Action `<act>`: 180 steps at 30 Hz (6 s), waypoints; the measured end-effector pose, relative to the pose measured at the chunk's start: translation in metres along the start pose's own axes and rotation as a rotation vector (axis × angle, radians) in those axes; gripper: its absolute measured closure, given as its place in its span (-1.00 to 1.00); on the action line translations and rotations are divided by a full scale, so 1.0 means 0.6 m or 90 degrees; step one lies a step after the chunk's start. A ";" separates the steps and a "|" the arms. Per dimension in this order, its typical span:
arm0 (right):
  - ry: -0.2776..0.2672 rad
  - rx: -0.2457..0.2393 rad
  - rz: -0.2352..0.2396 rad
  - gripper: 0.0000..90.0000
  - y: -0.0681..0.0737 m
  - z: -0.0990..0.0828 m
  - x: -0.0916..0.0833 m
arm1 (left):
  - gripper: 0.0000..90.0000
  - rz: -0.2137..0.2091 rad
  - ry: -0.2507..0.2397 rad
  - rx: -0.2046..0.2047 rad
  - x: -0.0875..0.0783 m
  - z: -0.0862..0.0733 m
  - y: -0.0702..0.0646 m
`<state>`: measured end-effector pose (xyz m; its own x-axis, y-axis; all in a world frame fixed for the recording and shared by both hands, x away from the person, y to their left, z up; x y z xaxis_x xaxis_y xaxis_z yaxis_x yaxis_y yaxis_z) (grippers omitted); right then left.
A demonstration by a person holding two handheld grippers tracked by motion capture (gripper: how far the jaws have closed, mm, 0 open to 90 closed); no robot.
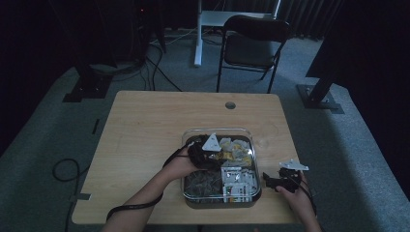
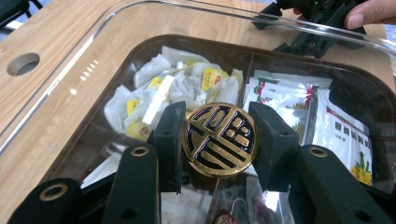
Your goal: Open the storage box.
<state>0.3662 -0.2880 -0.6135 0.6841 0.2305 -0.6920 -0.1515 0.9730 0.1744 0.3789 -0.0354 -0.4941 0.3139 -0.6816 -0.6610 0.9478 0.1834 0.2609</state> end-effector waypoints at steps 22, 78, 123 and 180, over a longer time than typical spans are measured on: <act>0.000 -0.001 0.000 -0.77 0.000 0.000 0.000 | 0.31 0.057 0.012 -0.047 -0.069 -0.056 0.050; 0.001 0.000 0.000 -0.78 0.000 0.000 0.000 | 0.31 0.217 0.071 -0.227 -0.245 -0.300 0.140; 0.001 0.000 0.000 -0.78 0.000 0.000 0.000 | 0.31 0.362 0.101 -0.370 -0.168 -0.428 0.174; 0.001 0.000 0.000 -0.78 0.000 0.000 0.000 | -0.01 0.162 -0.063 -0.255 -0.156 -0.327 0.068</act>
<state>0.3661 -0.2879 -0.6135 0.6835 0.2303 -0.6927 -0.1508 0.9730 0.1746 0.3996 0.1745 -0.5596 0.5507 -0.6399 -0.5359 0.7945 0.5987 0.1016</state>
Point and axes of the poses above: each handheld gripper's, and its own axes: x roughly forward along the jaws, z roughly out of its top, y roughly to its left, the point moved 9 cm from there along x, roughly forward along the jaws, and after that the axes turned 13 degrees about x, right-handed, at the moved point
